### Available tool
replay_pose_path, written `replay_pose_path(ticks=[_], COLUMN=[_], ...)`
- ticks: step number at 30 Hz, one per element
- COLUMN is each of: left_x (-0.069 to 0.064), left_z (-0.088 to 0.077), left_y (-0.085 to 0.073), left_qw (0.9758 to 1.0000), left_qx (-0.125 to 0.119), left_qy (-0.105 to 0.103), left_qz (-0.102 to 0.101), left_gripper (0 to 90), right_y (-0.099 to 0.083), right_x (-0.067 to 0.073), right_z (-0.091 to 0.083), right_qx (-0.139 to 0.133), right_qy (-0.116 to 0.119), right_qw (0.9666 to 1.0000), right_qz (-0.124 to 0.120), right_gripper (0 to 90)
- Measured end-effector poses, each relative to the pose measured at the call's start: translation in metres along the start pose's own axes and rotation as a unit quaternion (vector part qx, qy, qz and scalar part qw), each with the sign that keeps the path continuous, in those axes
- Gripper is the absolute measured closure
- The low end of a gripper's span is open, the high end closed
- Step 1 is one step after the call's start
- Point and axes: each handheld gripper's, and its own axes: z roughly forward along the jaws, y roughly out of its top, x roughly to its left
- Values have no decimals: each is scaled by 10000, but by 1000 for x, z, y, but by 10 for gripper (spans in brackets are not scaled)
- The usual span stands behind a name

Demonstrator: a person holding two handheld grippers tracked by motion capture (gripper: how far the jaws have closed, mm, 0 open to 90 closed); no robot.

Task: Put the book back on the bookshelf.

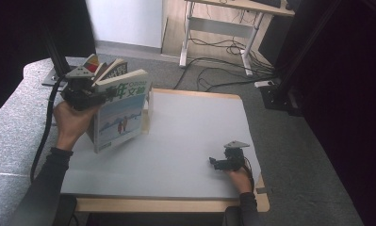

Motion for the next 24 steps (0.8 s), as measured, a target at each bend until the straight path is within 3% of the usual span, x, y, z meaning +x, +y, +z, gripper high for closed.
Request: replay_pose_path(ticks=[9, 24], left_x=[6, 4], left_z=[16, 44], left_y=[3, 18], left_qw=[9999, 9997], left_qx=[-61, -161], left_qy=[109, 168], left_qz=[-83, -103], left_gripper=[741, 741], right_y=[0, 0], right_x=[0, 0], right_z=[0, 0], right_qx=[8, 8], right_qy=[7, 8], right_qw=[10000, 10000], right_qz=[-2, 0], right_gripper=[55, 55])
